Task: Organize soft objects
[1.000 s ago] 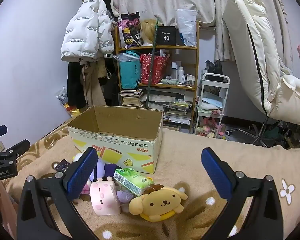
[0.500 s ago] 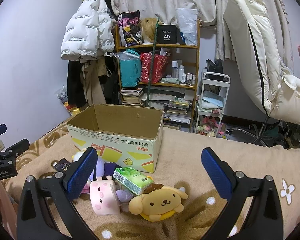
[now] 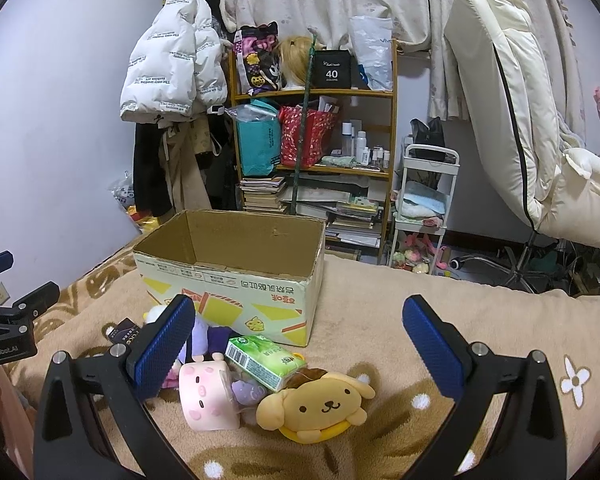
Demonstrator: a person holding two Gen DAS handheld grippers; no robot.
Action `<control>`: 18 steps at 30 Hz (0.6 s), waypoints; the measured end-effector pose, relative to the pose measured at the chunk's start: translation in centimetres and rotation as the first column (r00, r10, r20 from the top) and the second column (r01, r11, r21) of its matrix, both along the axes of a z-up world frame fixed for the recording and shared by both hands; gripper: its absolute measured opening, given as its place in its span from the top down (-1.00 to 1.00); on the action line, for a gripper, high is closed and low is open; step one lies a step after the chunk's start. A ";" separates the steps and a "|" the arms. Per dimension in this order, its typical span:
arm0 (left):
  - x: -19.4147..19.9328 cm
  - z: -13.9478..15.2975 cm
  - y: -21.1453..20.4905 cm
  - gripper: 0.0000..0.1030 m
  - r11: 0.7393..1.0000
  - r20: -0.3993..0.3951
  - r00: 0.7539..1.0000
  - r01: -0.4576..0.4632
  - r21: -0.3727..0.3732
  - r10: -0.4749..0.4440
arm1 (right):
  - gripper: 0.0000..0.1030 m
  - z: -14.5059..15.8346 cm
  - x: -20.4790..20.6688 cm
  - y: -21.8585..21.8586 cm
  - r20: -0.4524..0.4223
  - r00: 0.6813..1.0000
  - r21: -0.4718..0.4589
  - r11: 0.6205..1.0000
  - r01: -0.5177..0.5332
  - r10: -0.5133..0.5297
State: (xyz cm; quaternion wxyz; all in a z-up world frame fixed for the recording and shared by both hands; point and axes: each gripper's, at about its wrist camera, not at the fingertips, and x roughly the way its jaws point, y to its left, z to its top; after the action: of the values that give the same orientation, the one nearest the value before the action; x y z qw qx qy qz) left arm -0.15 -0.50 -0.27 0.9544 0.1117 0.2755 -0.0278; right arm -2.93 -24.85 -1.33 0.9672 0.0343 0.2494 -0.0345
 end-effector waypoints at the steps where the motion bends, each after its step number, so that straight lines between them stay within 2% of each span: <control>1: 0.0 0.0 0.0 -0.94 1.000 0.000 1.000 0.000 0.001 0.000 | -1.00 0.0 0.0 0.0 -0.001 1.000 0.000 1.000 0.000 0.000; 18: 0.1 0.1 -0.1 -0.94 1.000 -0.001 1.000 0.000 0.006 0.000 | -1.00 0.0 0.0 -0.2 0.004 1.000 0.002 1.000 -0.001 0.001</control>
State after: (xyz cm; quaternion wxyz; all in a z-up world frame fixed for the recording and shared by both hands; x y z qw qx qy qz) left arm -0.10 -0.57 -0.20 0.9539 0.1146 0.2762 -0.0270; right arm -2.90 -25.02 -1.29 0.9676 0.0353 0.2476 -0.0335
